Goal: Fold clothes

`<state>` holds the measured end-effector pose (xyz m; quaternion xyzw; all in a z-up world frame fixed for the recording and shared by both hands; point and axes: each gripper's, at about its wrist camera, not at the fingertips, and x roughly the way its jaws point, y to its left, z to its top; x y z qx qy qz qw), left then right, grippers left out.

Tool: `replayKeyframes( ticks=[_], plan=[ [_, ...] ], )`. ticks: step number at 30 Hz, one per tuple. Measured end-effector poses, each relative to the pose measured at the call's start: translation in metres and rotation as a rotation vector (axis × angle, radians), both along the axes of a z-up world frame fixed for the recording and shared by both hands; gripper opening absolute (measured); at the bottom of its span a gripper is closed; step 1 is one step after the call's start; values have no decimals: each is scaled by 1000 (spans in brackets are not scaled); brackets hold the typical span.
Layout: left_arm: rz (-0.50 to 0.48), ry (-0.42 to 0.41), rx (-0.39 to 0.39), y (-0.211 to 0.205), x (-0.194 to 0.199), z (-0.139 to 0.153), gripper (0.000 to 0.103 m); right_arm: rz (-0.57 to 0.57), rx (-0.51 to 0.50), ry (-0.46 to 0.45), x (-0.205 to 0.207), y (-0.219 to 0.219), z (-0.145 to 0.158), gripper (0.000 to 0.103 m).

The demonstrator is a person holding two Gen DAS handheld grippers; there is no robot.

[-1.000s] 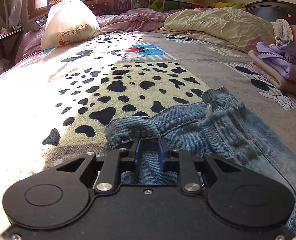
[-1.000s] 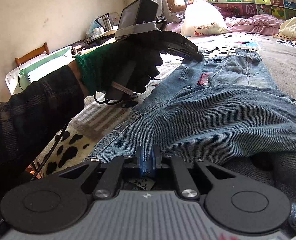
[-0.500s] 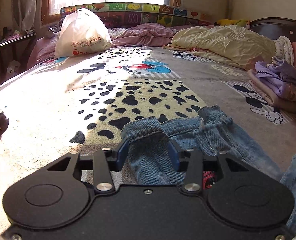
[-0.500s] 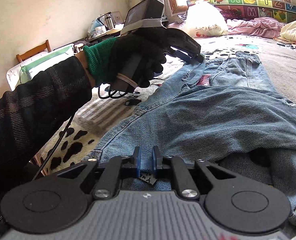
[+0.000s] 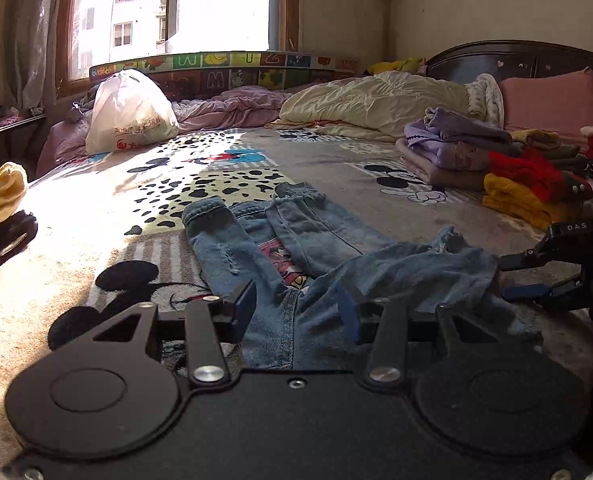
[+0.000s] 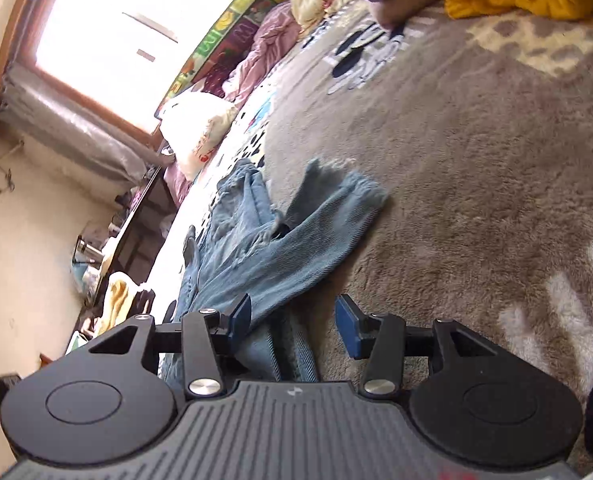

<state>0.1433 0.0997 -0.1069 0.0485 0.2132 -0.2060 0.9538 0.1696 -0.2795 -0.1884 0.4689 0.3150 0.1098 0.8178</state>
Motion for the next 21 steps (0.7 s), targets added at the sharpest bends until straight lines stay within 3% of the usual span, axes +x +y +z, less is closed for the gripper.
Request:
replayKeyframes(
  ticks=[3, 7, 13, 16, 18, 20, 21],
  plan=[
    [-87, 3, 29, -14, -30, -9, 47, -51, 81, 21, 12, -3, -15, 47],
    [-158, -20, 160, -34, -55, -27, 50, -147, 141, 8, 23, -4, -23, 45],
    [-169, -115, 409, -51, -67, -47, 53, -209, 148, -11, 39, -2, -28, 12],
    [-195, -121, 486, -51, -64, -54, 50, -192, 102, -56, 46, 3, -9, 7],
    [-219, -118, 499, -49, -63, -56, 44, -178, 80, -101, 50, 5, 11, 7],
    [-231, -118, 514, -48, -62, -56, 17, -166, 57, -140, 57, 7, 32, 7],
    [-230, -118, 523, -49, -61, -56, 11, -161, 37, -157, 60, 8, 42, 7]
  ],
)
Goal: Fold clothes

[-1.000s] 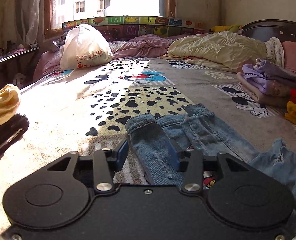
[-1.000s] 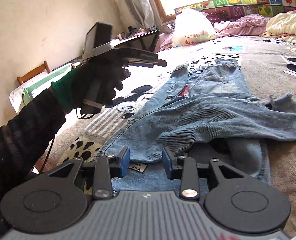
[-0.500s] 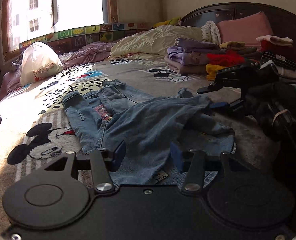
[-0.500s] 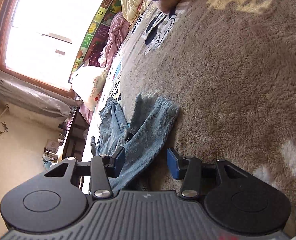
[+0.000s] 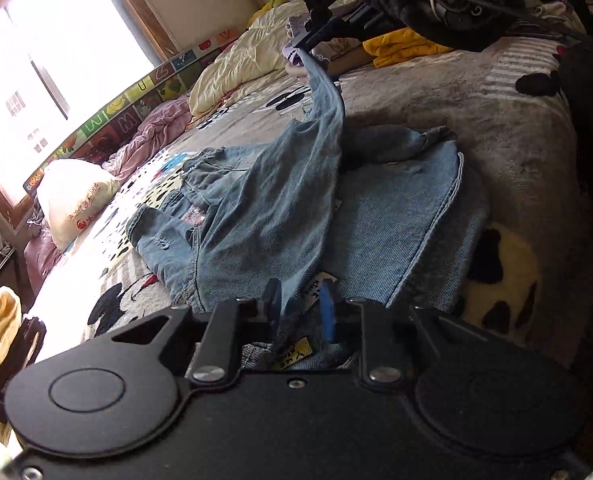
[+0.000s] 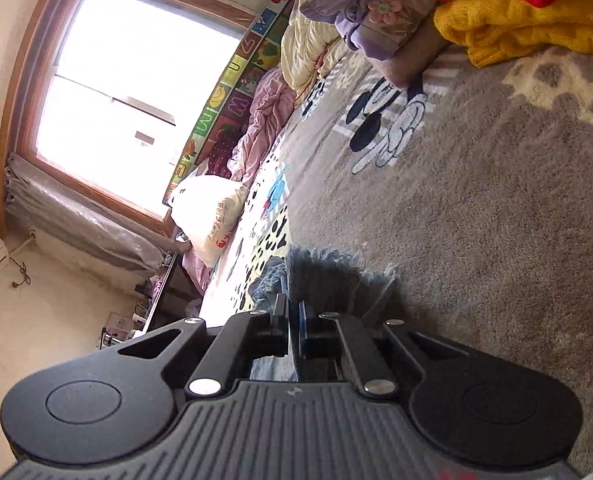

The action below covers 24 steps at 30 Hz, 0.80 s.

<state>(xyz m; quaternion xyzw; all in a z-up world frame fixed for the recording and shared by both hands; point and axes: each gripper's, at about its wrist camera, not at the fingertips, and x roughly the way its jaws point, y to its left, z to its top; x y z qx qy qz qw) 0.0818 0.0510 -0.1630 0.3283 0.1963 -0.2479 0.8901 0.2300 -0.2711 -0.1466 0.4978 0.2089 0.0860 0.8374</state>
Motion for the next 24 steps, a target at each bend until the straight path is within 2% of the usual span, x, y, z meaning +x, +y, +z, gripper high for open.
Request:
replayKeyframes(
  ticks=[2, 6, 9, 10, 11, 12, 13, 14, 18, 20, 24],
  plan=[
    [12, 11, 2, 1, 3, -1, 6, 6, -51, -35, 8, 4, 20, 6],
    [16, 42, -53, 11, 7, 2, 5, 24, -127, -72, 26, 14, 48, 5],
    [38, 67, -105, 18, 12, 4, 6, -1, -151, -35, 29, 15, 56, 5],
    [38, 68, -109, 18, 13, 3, 6, -18, -166, -3, 26, 14, 56, 8],
    [38, 68, -111, 19, 13, 2, 7, -35, -182, 29, 24, 13, 55, 16],
    [36, 66, -108, 18, 13, 2, 7, -56, -204, 72, 19, 13, 53, 31],
    [35, 63, -106, 17, 13, 2, 7, -83, -221, 117, 10, 11, 47, 63],
    [33, 61, -106, 16, 12, 2, 7, -110, -218, 148, 1, 9, 39, 81],
    [31, 56, -120, 14, 7, 4, 7, -104, -106, 279, -24, 1, -8, 78],
    [32, 55, -125, 15, 6, 4, 7, -101, -42, 328, -31, 0, -31, 68],
    [34, 58, -127, 16, 7, 3, 7, -107, 4, 320, -31, 0, -45, 59]
  ],
)
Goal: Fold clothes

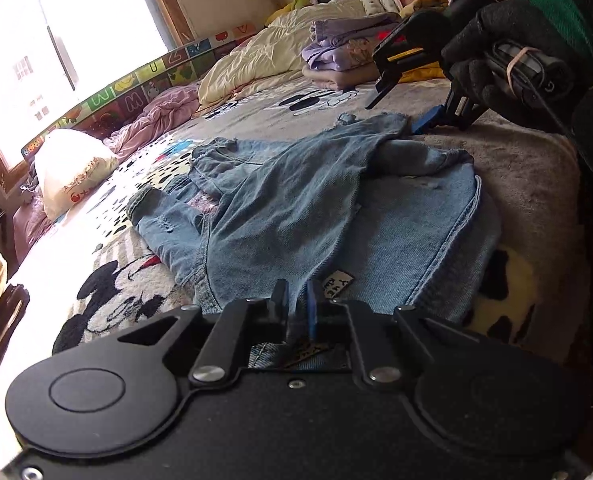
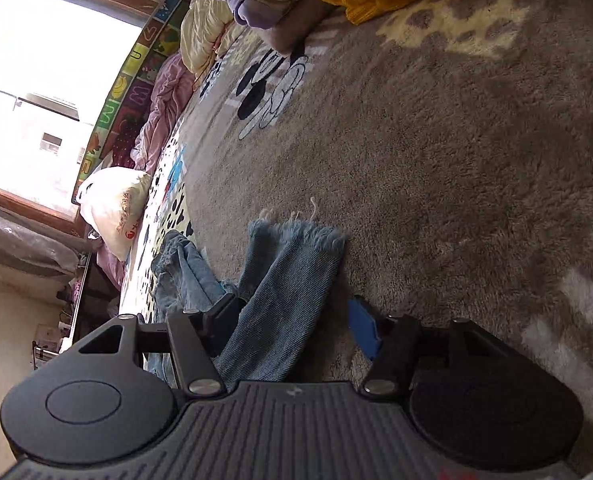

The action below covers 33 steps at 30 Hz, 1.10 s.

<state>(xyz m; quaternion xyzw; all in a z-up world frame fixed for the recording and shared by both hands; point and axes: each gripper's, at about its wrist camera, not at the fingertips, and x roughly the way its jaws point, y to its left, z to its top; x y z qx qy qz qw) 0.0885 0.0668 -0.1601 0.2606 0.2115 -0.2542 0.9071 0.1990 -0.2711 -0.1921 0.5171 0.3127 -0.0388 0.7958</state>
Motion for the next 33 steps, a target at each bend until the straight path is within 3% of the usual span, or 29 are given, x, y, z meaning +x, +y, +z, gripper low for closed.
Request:
replayKeyframes(
  ticks=[3, 5, 11, 14, 22, 31, 33],
  plan=[
    [0, 2, 4, -1, 1, -1, 7, -9, 6, 2, 5, 1, -1, 53],
    [-1, 3, 7, -2, 1, -2, 7, -30, 18, -2, 6, -1, -6, 38],
    [4, 3, 8, -2, 1, -3, 7, -53, 47, -47, 1, -8, -21, 6],
    [9, 2, -5, 0, 1, -2, 7, -30, 26, -108, 2, -6, -7, 4],
    [23, 41, -68, 7, 9, 0, 7, 74, -37, -297, 41, 30, 77, 3],
    [41, 100, -180, 24, 12, 7, 7, 186, -110, -338, 102, 93, 118, 3],
    [52, 150, -217, 28, 18, 4, 7, 209, -126, -338, 114, 109, 122, 3]
  ],
)
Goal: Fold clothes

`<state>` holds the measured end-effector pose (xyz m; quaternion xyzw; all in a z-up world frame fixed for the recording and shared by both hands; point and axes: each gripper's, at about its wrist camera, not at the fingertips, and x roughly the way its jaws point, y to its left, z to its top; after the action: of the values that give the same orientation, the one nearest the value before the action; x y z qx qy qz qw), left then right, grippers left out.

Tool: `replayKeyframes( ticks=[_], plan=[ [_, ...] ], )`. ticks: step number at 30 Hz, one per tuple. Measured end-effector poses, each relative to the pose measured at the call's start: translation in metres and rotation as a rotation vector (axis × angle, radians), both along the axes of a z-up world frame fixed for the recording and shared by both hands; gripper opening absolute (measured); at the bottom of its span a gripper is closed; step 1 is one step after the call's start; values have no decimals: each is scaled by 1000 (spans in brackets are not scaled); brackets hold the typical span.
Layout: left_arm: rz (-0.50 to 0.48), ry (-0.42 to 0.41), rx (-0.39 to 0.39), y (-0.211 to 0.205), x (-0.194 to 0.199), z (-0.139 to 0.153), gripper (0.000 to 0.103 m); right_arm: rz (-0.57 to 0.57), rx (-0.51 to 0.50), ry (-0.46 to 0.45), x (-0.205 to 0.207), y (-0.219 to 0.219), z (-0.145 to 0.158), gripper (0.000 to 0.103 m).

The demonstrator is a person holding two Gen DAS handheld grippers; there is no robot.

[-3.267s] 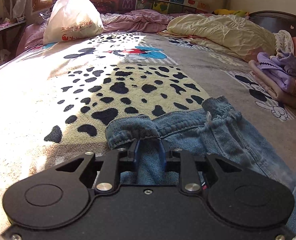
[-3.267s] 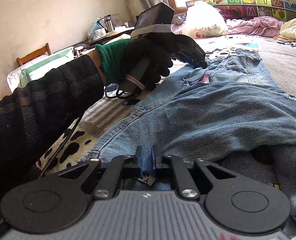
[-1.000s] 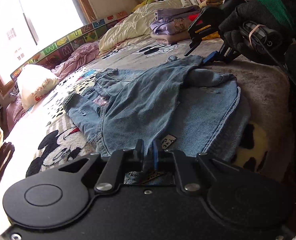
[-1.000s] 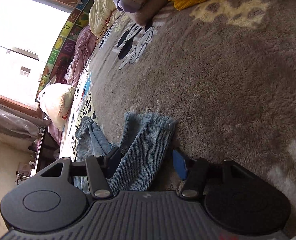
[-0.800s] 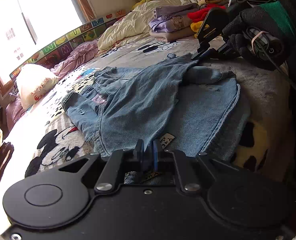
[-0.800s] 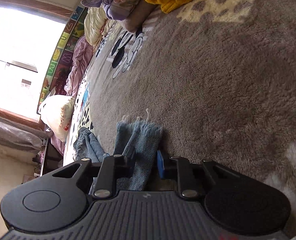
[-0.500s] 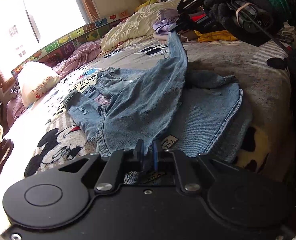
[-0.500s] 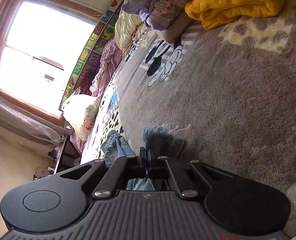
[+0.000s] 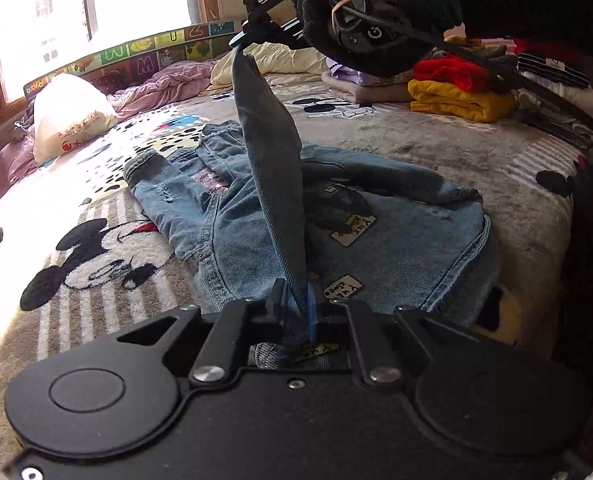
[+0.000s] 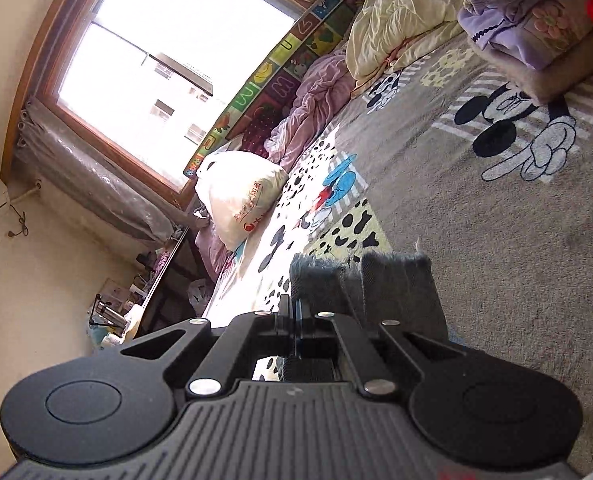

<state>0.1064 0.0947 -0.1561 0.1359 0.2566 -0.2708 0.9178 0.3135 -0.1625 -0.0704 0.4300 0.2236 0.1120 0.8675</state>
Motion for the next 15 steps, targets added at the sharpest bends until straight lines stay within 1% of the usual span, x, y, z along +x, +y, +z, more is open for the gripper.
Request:
replayKeyframes(
  ticks=[3, 8, 15],
  plan=[
    [-8, 66, -43, 5, 4, -2, 7, 42, -40, 4, 16, 25, 3, 3],
    [5, 145, -153, 21, 12, 0, 7, 111, -99, 3, 32, 66, 4, 3],
    [26, 226, -272, 38, 18, 1, 7, 178, -167, 13, 48, 105, 0, 3]
  ],
)
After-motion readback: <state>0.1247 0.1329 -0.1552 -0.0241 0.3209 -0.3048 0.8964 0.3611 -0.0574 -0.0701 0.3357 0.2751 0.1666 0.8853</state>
